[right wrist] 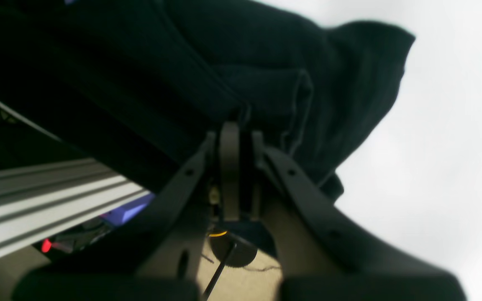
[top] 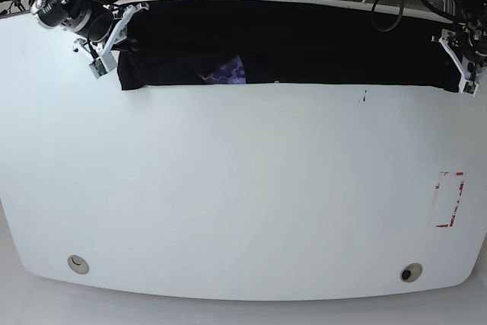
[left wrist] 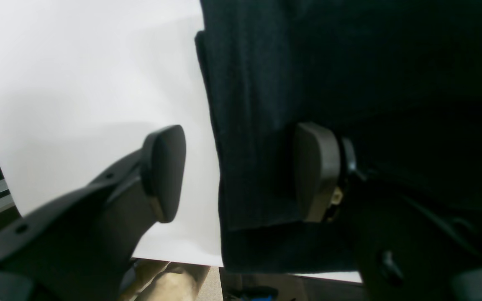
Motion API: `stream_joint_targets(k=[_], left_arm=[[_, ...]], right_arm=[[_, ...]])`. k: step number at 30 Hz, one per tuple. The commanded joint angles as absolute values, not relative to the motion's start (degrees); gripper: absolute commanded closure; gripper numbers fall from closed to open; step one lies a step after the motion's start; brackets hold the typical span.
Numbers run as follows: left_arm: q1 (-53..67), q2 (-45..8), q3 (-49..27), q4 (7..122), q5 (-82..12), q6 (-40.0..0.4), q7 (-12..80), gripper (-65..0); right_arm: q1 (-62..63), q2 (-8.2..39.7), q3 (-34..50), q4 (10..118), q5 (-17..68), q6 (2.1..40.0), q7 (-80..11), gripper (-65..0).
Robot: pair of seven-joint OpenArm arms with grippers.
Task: Fold the T-shirt properly
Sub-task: 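Regrasp the folded edge with the right gripper and pull it toward the collar, then hold the folded strip with both grippers and drag it to straighten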
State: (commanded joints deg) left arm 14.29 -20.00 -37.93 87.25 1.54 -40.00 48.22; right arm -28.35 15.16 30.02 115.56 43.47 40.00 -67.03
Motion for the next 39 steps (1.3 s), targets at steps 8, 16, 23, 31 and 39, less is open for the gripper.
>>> stream_joint_targets(k=[8,16,23,31,39], left_arm=[[14.29,-20.0,-37.93,87.25,1.54,-40.0,48.22,-37.8],[14.2,-20.0,-37.85,87.25,1.54,-40.0,48.22,-37.8],[14.2,-20.0,-36.35,87.25,1.54,-40.0,48.22,-37.8],[14.2,-19.74,-36.26,87.16,1.54,-40.0,48.22,-37.8],[14.11,-19.56,-36.26,87.16,1.27,-40.0,48.22,-37.8]], right_arm=[[-30.64,14.02,39.87,115.82,48.13,40.0,-67.03,-38.5],[-28.97,13.67,37.23,115.65,62.29,40.0,-67.12,-38.5],[-26.42,7.78,26.95,115.47,53.32,40.0,-67.12,-17.8],[-22.46,4.44,21.93,109.05,36.26,40.0,-66.86,-4.9],[-18.95,9.98,24.57,97.63,32.4,40.0,-60.7,-4.9]])
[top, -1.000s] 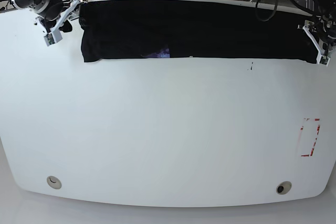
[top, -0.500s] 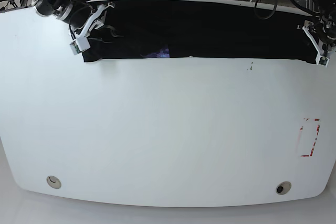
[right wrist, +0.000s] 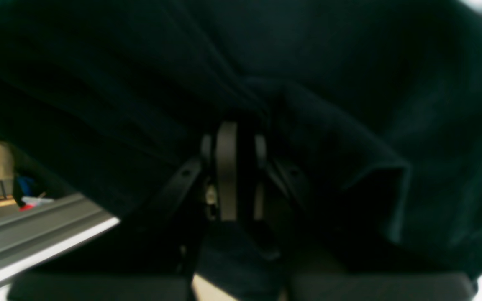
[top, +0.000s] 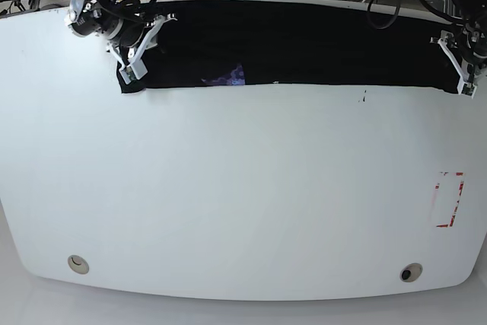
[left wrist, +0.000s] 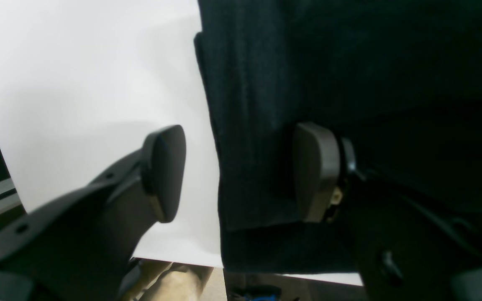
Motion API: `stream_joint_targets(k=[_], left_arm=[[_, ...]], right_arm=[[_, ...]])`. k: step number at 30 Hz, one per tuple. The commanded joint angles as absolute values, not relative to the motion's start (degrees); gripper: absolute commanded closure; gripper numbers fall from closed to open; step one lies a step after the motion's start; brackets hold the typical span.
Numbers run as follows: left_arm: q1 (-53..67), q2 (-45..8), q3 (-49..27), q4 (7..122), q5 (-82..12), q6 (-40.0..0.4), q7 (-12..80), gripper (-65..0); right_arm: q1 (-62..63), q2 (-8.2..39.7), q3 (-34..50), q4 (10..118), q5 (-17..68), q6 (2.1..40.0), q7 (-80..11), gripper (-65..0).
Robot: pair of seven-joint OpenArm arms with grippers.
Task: Fold the T-shirt properly
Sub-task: 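Hold the folded strip with both grippers and drag it to straighten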
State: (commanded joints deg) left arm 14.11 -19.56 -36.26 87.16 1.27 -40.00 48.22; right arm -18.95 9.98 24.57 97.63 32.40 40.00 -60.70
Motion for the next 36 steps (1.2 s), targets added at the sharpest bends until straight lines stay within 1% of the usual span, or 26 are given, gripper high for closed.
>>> stream_joint_targets(k=[4,7,11,15,19,21,24,29,33,36], left_arm=[[11.65,-16.66,-36.18,87.43,1.54,-40.0,48.57,-37.8],[8.66,-15.52,-36.26,87.08,1.63,-40.0,48.66,-37.8],[5.85,-13.32,-34.51,86.29,1.45,-40.0,49.1,-37.8],[4.09,-13.05,-34.24,87.25,0.75,-40.0,52.26,-37.8],[2.95,-13.05,-34.59,89.8,-2.86,-40.0,54.37,-37.9],[2.86,-13.05,-36.18,90.07,-4.09,-40.0,55.43,-38.1],[2.51,-13.05,-38.46,89.36,-6.11,-40.0,56.04,-38.2],[2.95,-13.85,-39.6,87.78,-9.1,-40.0,56.04,-38.3],[2.95,-14.37,-42.77,84.35,-11.74,-40.0,56.04,-38.3],[3.56,-16.4,-43.12,81.36,-14.37,-40.0,56.04,-38.3]], right_arm=[[-16.04,14.2,24.66,91.21,32.22,40.0,-56.92,-4.9],[-14.37,16.75,24.66,87.16,32.4,40.0,-54.99,-4.9],[-12.7,18.59,24.66,84.09,32.13,40.0,-53.58,-4.9],[-12.0,18.59,24.66,84.18,32.04,40.0,-53.58,-4.9],[-12.18,18.51,24.66,84.18,32.4,40.0,-53.67,-4.9],[-12.18,18.33,24.66,84.18,32.4,40.0,-53.67,-4.9],[-12.18,18.15,24.66,84.18,32.4,40.0,-53.67,-4.8],[-12.26,18.07,24.66,84.18,32.48,40.0,-53.67,-4.8],[-12.26,18.07,24.66,84.18,32.48,40.0,-53.67,-4.8],[-12.26,18.07,24.66,84.18,32.48,40.0,-53.67,-4.8]])
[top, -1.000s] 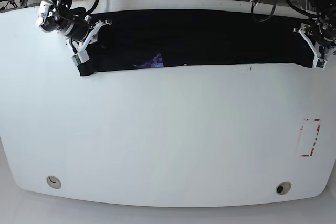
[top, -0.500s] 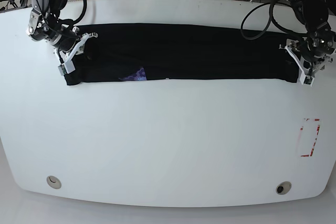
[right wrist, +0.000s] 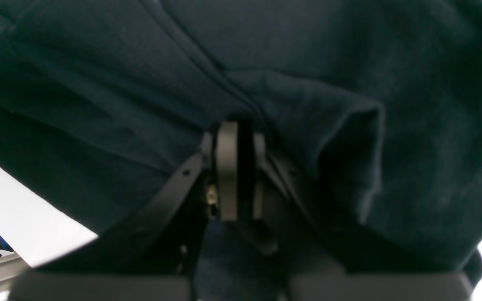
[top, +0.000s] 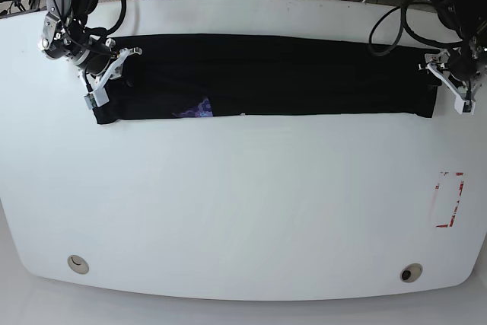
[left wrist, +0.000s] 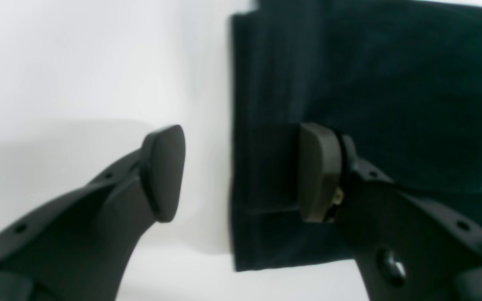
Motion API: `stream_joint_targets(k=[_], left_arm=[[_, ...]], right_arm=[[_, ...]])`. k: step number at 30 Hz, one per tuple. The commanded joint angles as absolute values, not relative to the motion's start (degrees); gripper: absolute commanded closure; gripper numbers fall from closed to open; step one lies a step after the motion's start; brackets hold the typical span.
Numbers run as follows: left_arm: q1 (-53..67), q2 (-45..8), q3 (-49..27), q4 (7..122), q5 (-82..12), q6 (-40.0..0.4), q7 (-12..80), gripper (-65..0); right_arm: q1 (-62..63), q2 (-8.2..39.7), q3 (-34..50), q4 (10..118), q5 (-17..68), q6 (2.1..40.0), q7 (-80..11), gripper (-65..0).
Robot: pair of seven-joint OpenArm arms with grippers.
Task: Fold the T-shirt properly
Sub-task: 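Hold the folded strip with both grippers and drag it to straighten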
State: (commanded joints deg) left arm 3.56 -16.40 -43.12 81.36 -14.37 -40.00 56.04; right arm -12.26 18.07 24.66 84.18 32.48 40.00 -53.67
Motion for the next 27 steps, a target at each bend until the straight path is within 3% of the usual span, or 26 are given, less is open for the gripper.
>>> stream_joint_targets(k=[6,21,24,27], left_arm=[[4.26,-18.07,-42.95,76.26,-19.82,-40.0,56.04,-38.3],[6.73,-17.98,-38.02,76.26,-25.27,-40.0,59.74,-37.6],[7.08,-17.98,-38.02,76.26,-25.89,-40.0,59.74,-30.1],[7.08,-17.98,-37.93,76.26,-25.71,-40.0,59.56,-13.3]], right_arm=[[-12.26,18.07,24.66,84.18,32.48,40.0,-53.67,-4.8],[-12.0,18.07,24.66,84.09,32.48,40.0,-53.67,-4.8],[-12.09,18.07,24.66,84.09,32.48,40.0,-53.67,-4.8],[-12.18,18.07,24.66,83.91,32.48,40.0,-53.67,-4.8]])
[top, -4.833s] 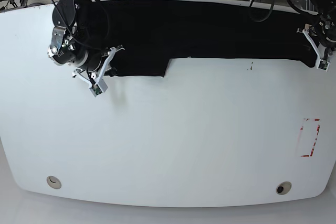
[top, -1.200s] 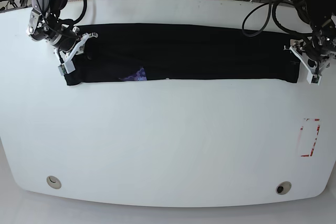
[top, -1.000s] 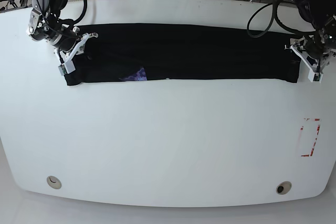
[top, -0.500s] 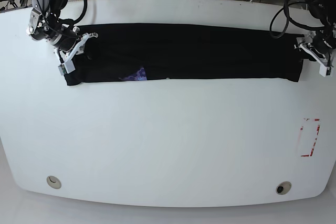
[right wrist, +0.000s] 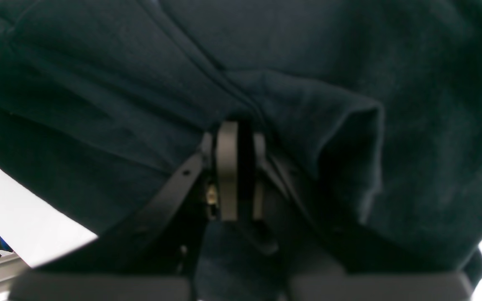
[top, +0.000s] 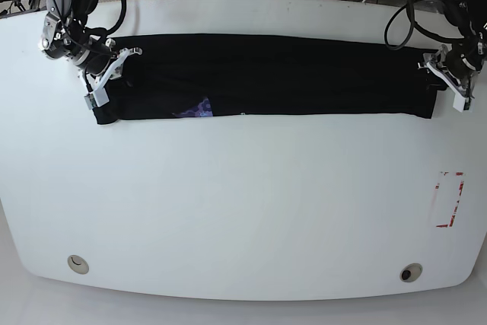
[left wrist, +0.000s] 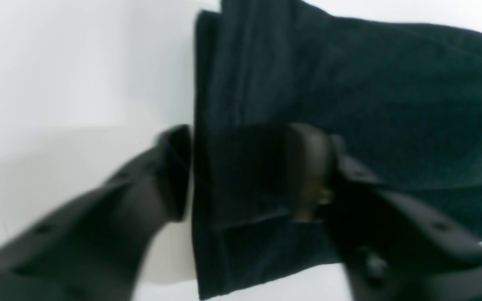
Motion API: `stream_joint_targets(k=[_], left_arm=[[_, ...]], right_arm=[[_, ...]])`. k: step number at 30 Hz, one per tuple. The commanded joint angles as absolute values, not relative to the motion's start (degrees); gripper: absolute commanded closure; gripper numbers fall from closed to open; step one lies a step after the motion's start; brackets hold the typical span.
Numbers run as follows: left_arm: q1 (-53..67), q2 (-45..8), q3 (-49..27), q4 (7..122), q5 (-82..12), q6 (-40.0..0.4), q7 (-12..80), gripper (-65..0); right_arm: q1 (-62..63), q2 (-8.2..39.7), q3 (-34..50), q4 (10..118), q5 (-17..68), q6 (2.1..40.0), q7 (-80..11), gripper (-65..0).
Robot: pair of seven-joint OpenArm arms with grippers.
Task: Fold the T-shirt properly
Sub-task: 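Hold the folded strip with both grippers and drag it to straighten, then grasp the strip end with the left gripper and fold it toward the right gripper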
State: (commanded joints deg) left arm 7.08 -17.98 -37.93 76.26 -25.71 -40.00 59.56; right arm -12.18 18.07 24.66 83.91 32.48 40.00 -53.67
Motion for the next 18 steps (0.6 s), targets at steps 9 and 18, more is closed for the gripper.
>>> stream_joint_targets(k=[9,18], left_arm=[[9.1,-18.24,-37.23,84.26,-25.63,-40.0,59.47,-4.3],[15.08,-18.07,-30.02,104.4,-25.63,-40.0,59.47,-4.3]], right_arm=[[-12.09,18.07,24.66,83.91,32.48,40.0,-53.67,-4.8],[-12.0,17.71,24.66,83.91,32.48,40.0,-53.67,-4.8]])
